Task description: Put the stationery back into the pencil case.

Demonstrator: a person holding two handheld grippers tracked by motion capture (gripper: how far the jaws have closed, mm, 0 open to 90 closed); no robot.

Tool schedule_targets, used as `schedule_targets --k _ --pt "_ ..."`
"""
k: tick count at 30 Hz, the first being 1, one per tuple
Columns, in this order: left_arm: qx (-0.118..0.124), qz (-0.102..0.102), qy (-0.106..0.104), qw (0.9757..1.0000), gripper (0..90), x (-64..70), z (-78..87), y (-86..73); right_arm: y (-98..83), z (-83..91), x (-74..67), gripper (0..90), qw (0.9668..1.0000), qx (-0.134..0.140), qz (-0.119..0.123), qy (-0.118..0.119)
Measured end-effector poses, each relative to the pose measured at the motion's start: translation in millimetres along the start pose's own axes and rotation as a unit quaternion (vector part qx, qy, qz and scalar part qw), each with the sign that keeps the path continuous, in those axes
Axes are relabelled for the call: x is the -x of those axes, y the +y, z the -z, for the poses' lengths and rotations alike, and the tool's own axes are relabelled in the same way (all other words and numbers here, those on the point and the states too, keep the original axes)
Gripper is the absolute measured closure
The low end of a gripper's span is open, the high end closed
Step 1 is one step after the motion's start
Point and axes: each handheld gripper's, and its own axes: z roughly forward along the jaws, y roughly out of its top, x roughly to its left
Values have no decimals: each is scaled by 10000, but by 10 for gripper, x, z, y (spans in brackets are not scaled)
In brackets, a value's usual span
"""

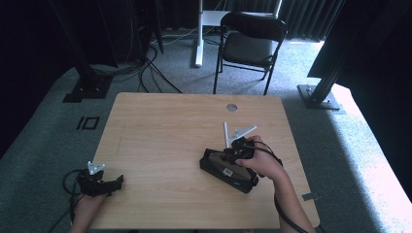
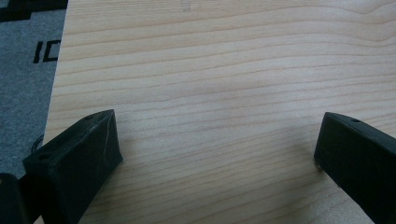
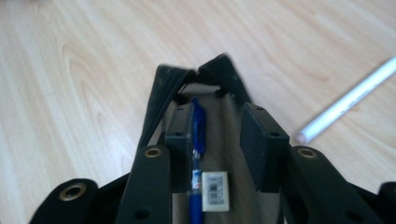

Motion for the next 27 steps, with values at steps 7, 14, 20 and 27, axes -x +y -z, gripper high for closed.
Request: schedule_targets --k 7,14,20,27 --pt "-1 -3 -1 10000 6 0 0 0 1 -5 127 627 9983 385 -344 -271" --pt "-3 -3 0 10000 6 0 0 0 2 -34 299 646 9929 595 -758 -700" --pt "-2 -3 0 10000 6 -1 0 0 5 -130 454 638 9894 499 -1034 -889" --pt "0 0 -1 10000 6 0 0 0 67 -256 597 638 9867 366 -1151 -1092"
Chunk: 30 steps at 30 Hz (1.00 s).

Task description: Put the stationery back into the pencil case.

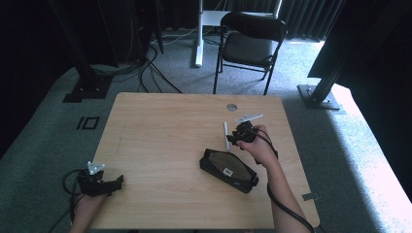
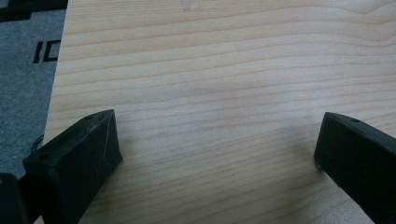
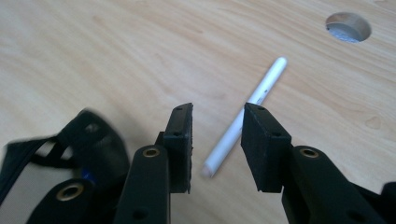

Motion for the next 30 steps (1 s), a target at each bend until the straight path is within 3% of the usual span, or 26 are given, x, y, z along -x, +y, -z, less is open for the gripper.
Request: schedule_targets --k 10,24,30 --pt "-1 -2 0 10000 6 0 0 0 90 -259 66 631 9996 -85 -237 -113" --pt "-3 -2 1 10000 6 0 1 0 78 -662 229 617 9956 -385 -641 -556" --pt "-2 -2 0 10000 6 0 0 0 60 -754 239 618 9947 -503 -704 -553"
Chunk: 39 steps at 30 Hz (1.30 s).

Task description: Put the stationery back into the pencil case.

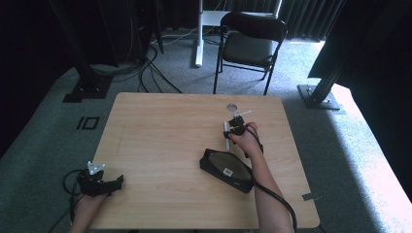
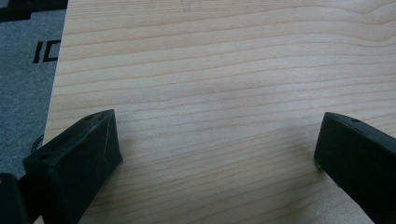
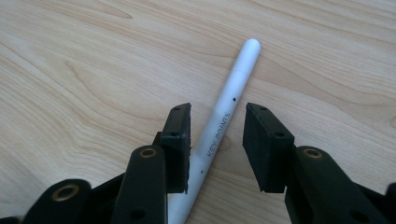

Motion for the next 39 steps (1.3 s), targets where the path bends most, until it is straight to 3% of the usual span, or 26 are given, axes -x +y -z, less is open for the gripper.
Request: schedule_targets --k 15,21,25,29,31,39 --pt "1 3 -1 10000 6 0 0 0 -17 -142 -7 679 9997 -192 -13 -126" --pt "-1 -1 1 10000 6 0 0 0 -16 -139 -30 713 9991 -255 163 -287" --pt "0 -1 1 10000 6 0 0 0 -19 -123 -23 778 9989 -323 104 -333" --pt "0 1 0 10000 6 0 0 0 -4 -113 -18 786 9984 -430 112 -362" --pt "3 3 0 10000 6 0 0 0 7 -86 -17 786 9977 -505 236 -393" --pt "2 2 0 10000 6 0 0 0 56 201 104 787 9994 -290 174 -116"
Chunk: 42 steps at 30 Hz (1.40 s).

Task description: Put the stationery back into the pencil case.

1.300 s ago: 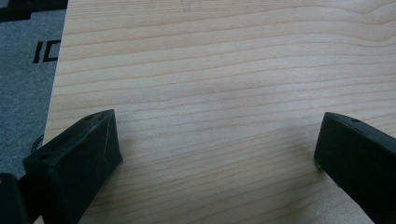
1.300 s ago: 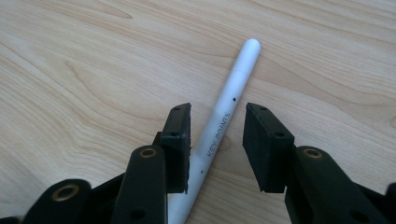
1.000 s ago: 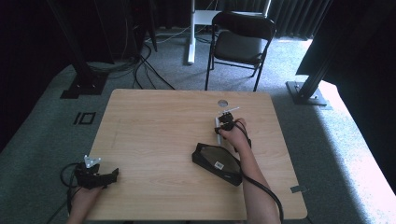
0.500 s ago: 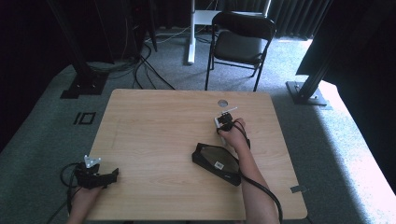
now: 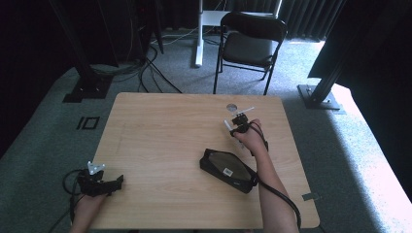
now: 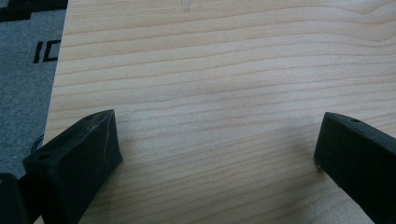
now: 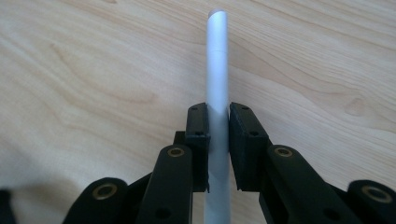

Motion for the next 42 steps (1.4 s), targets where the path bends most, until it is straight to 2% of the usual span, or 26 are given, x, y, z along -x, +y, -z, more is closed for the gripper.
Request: schedule_targets --k 6,11,18,19,26,30,31,33,37,39,40,42 --pt "-2 -2 1 10000 6 0 0 0 3 202 40 787 9999 109 134 8" --pt "-2 -2 1 10000 6 0 0 0 7 366 44 787 9993 286 174 188" --pt "0 1 -1 10000 6 0 0 0 14 588 12 786 9980 371 439 276" --pt "-2 -2 0 10000 6 0 0 0 15 622 8 786 9977 441 419 292" --pt "-3 -2 0 10000 6 -1 0 0 -29 787 -41 786 9960 410 710 362" --pt "-4 -3 1 10000 6 -1 1 0 -61 865 -61 786 9945 529 758 492" --pt "-1 0 0 10000 6 0 0 0 -94 948 -86 786 9929 622 781 642" --pt "-2 1 -1 10000 6 0 0 0 -118 1000 -107 786 9916 708 816 714" --pt "-2 -2 1 10000 6 0 0 0 -180 1112 -180 786 9874 786 1047 885" --pt "-3 -2 1 10000 5 0 0 0 -195 1137 -201 786 9864 853 1054 926" --pt "-1 0 0 10000 6 0 0 0 -229 1189 -244 786 9843 899 1134 1013" --pt "-1 0 0 10000 6 0 0 0 -254 1216 -271 786 9824 904 1208 1101"
